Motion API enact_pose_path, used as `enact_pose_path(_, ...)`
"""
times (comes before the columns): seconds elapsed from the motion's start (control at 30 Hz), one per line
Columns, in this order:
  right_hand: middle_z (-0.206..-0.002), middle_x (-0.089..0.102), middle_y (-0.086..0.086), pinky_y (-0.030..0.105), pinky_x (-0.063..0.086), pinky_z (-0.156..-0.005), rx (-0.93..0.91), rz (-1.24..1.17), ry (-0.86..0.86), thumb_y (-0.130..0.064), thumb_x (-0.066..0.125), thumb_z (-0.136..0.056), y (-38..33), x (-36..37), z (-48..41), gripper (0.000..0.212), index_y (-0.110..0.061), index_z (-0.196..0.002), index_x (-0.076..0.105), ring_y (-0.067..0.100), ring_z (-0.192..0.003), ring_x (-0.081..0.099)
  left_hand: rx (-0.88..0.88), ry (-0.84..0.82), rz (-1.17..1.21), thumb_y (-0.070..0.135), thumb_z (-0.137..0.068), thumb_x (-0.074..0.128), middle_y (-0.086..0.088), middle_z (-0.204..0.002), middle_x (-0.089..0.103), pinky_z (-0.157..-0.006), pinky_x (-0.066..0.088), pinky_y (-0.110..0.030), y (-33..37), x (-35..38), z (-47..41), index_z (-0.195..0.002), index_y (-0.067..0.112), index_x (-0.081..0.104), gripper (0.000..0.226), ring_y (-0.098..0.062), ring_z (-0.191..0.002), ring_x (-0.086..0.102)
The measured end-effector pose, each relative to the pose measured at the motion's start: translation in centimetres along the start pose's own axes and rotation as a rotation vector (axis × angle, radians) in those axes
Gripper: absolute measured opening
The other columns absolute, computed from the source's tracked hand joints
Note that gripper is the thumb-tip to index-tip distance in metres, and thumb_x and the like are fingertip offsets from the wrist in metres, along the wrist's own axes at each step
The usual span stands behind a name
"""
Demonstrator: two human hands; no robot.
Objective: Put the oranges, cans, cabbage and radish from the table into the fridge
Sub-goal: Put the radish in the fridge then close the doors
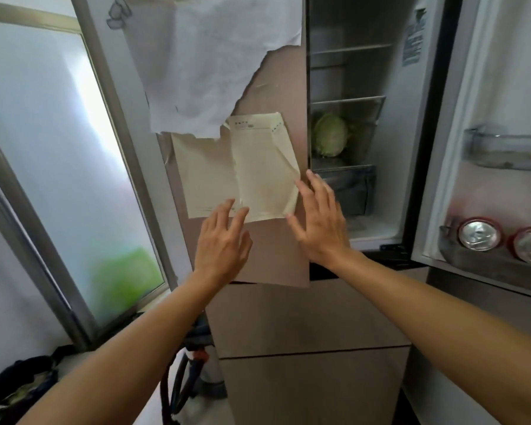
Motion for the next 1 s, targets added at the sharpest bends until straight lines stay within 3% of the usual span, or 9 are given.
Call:
enact_pose_path(0.1, -0.155, 0.025, 0.018, 0.049, 0.023, -0.112, -0.184, 0.173, 0.069, -0.036, 0.052, -0.090, -0.4, 1.9, -2.5, 0.060, -0.015, -0.143, 0.035, 0.032, -0.145, 0.017, 0.037, -0.013, -0.111, 0.032, -0.094, 0.048, -0.023, -0.149, 0.033, -0.108, 0.032, -0.052, -2.1, 2.1, -3.5, -0.141, 0.015, 0.039, 0.051, -0.039, -0.137, 0.032)
enact_pose_path(0.2, -0.157, 0.020, 0.018, 0.053, 0.024, -0.112, -0.228, 0.334, 0.035, -0.036, 0.054, -0.090, 0.8, 5.1, -3.8, 0.057, -0.016, -0.142, 0.040, 0.034, -0.146, 0.013, 0.070, -0.019, -0.175, 0.042, -0.096, 0.039, -0.023, -0.155, 0.019, -0.112, 0.022, -0.053, -3.6, 4.8, -5.5, -0.148, 0.018, 0.029, 0.058, -0.040, -0.143, 0.019)
enact_pose_path(0.43, -0.154, 0.020, 0.015, 0.055, 0.037, -0.103, -0.278, 0.382, 0.196, -0.042, 0.052, -0.091, 3.2, 8.0, -4.6, 0.058, -0.023, -0.143, 0.036, 0.034, -0.145, 0.013, 0.205, 0.211, -0.124, 0.047, -0.097, 0.038, -0.012, -0.159, -0.017, -0.117, 0.008, -0.054, -5.4, 9.3, -5.7, -0.152, 0.021, 0.013, 0.066, -0.035, -0.147, -0.007)
enact_pose_path(0.63, -0.152, 0.021, 0.018, 0.049, 0.034, -0.109, -0.326, 0.404, 0.201, -0.044, 0.052, -0.091, 5.1, 9.5, -5.6, 0.061, -0.022, -0.144, 0.030, 0.037, -0.145, 0.013, 0.233, 0.300, -0.098, 0.045, -0.097, 0.037, -0.012, -0.159, -0.018, -0.117, 0.003, -0.052, -5.7, 11.3, -6.4, -0.151, 0.020, 0.017, 0.062, -0.033, -0.147, -0.009)
enact_pose_path(0.83, -0.160, -0.012, 0.001, 0.050, 0.034, -0.107, -0.311, 0.409, 0.127, -0.051, 0.042, -0.096, 6.4, 10.4, -6.3, 0.067, -0.029, -0.151, 0.010, 0.034, -0.147, 0.004, 0.233, 0.295, -0.110, 0.041, -0.098, 0.036, -0.014, -0.159, -0.016, -0.115, 0.006, -0.055, -5.7, 11.9, -6.7, -0.150, 0.018, 0.021, 0.060, -0.035, -0.147, -0.008)
enact_pose_path(0.93, -0.160, 0.002, 0.005, 0.049, 0.039, -0.101, -0.278, 0.403, 0.096, -0.051, 0.043, -0.096, 5.8, 9.6, -6.3, 0.067, -0.029, -0.151, 0.011, 0.033, -0.147, 0.007, 0.216, 0.233, -0.097, 0.038, -0.096, 0.038, -0.015, -0.159, -0.014, -0.116, 0.006, -0.056, -5.3, 11.3, -6.7, -0.151, 0.017, 0.022, 0.061, -0.036, -0.146, -0.007)
enact_pose_path(1.0, -0.158, 0.016, 0.013, 0.050, 0.038, -0.104, -0.262, 0.403, 0.063, -0.049, 0.047, -0.095, 5.1, 8.6, -6.1, 0.064, -0.026, -0.149, 0.021, 0.033, -0.147, 0.011, 0.201, 0.188, -0.078, 0.031, -0.092, 0.045, -0.021, -0.158, 0.002, -0.116, 0.010, -0.058, -4.6, 10.6, -6.3, -0.149, 0.014, 0.029, 0.062, -0.039, -0.146, 0.001)
Point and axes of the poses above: each hand's wrist, its own z-axis away from the middle knuckle, its own x-axis out of the palm, y = z × x, the point moved 6 cm from there along -z, towards the middle knuckle
